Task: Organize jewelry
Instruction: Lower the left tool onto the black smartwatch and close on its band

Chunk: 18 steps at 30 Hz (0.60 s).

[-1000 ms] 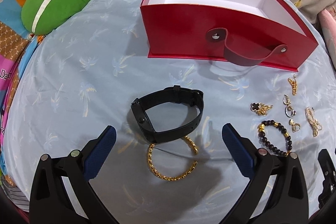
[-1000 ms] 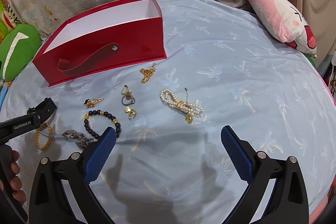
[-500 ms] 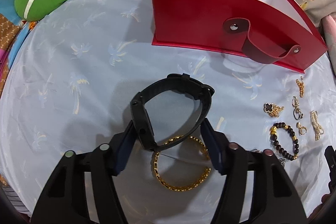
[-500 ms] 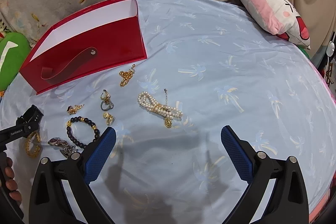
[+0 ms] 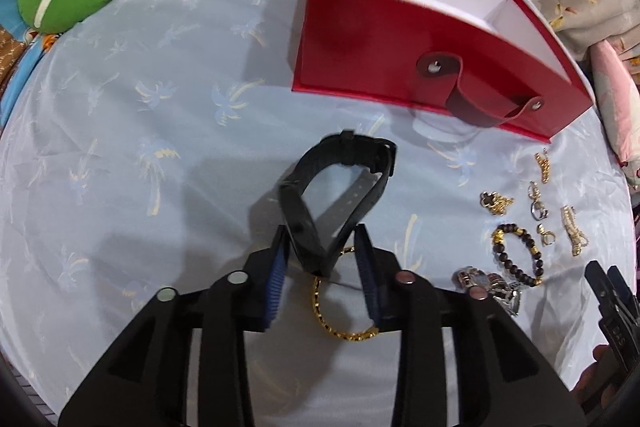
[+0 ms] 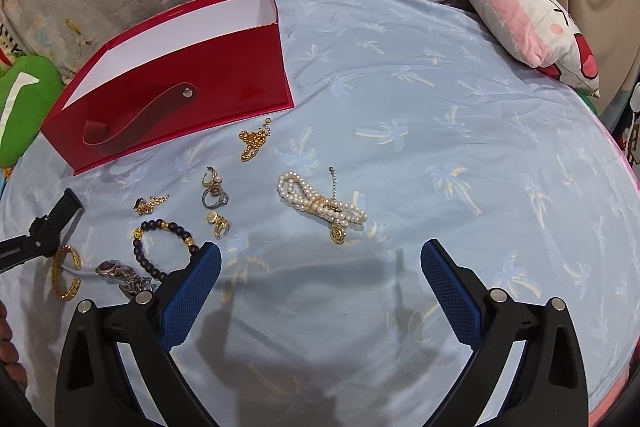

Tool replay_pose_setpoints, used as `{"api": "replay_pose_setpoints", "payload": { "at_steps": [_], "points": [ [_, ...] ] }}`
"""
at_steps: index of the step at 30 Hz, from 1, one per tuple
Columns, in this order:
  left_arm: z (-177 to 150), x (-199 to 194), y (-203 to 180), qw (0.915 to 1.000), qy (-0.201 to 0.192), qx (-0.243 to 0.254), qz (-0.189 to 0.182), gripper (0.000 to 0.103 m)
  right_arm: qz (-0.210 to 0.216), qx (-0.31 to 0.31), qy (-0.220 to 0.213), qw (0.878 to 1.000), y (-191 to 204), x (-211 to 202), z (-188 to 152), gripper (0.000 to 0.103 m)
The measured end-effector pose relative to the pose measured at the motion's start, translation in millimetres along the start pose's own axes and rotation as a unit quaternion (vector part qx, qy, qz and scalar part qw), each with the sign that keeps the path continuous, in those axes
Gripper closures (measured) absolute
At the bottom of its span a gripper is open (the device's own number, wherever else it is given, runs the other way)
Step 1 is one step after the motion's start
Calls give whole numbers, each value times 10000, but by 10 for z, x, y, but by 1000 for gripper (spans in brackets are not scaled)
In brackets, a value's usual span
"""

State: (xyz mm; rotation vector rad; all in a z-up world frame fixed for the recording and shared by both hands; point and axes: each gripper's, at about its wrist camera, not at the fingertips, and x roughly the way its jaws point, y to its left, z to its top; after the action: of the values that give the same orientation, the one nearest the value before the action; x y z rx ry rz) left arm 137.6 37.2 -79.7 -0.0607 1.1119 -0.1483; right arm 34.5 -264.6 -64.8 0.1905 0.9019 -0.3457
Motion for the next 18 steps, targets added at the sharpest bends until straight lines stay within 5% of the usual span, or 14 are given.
{"api": "replay_pose_setpoints", "payload": {
  "at_steps": [4,14,16,18],
  "points": [
    [71,-241,-125,9985,-426,319,153,49,30,68,20,10000,-28,25,8,5],
    [131,-21,-544,9898,-534,1137,678,48,8,82,-21,10000,-76,-23,4,5],
    [123,33,-558,9902,-463,1138,668,73,-38,99,-10,9999,-100,-14,8,5],
    [113,98,-498,9942,-265,970,381,87,-63,114,6,9999,-124,6,14,5]
  ]
}}
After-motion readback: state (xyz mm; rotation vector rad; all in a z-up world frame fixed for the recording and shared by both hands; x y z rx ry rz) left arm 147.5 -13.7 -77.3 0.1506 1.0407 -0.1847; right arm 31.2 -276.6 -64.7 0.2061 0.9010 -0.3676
